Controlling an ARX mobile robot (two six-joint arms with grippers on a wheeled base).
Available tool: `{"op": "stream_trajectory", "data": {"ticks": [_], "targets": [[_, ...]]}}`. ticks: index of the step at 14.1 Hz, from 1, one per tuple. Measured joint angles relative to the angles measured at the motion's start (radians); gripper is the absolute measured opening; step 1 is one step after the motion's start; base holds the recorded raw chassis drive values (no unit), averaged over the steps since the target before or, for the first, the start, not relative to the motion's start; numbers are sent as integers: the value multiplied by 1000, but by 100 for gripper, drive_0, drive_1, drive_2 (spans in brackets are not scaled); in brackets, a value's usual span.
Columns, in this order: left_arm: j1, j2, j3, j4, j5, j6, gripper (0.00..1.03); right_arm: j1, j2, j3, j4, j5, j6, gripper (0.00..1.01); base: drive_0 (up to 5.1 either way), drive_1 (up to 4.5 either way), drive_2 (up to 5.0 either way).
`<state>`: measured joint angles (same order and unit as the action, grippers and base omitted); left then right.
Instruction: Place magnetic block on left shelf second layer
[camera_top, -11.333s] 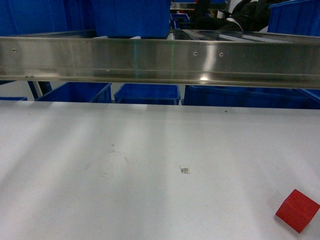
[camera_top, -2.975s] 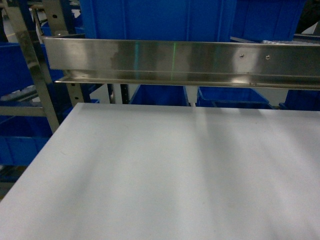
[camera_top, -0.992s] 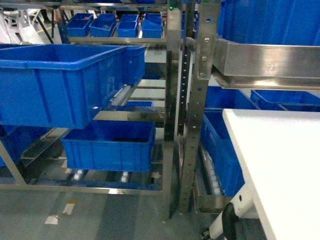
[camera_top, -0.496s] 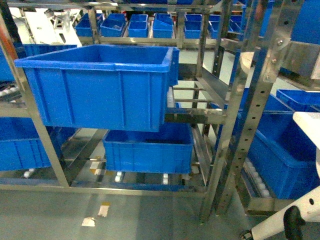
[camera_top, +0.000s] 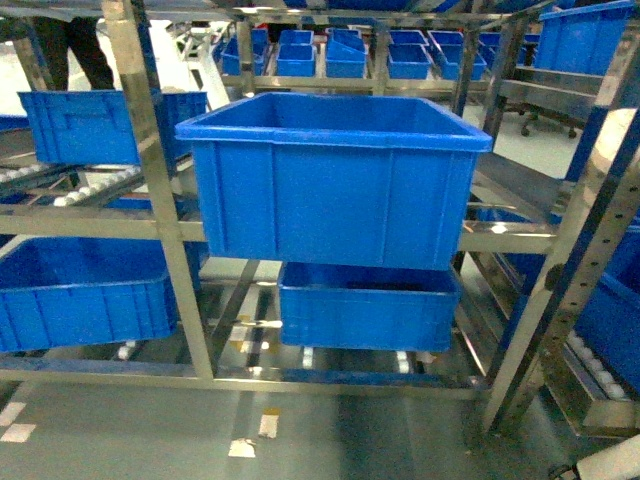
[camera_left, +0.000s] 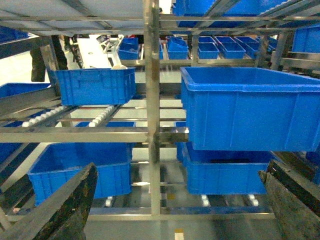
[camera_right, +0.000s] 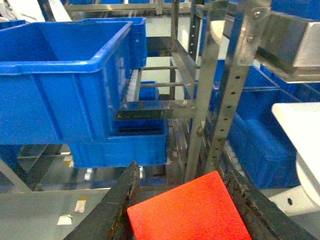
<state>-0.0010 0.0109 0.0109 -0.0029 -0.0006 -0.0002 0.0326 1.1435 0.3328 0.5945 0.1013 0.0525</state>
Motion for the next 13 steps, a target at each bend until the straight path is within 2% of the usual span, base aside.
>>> {"op": "stream_trajectory", "data": {"ticks": [8, 13], "targets": [[0, 0, 0, 0, 0, 0, 98, 0, 0, 0, 1, 0, 0, 43, -508, 237, 237], [0, 0, 0, 0, -3, 0, 98, 5, 0, -2, -6, -4, 0, 43, -1, 19, -21]]}}
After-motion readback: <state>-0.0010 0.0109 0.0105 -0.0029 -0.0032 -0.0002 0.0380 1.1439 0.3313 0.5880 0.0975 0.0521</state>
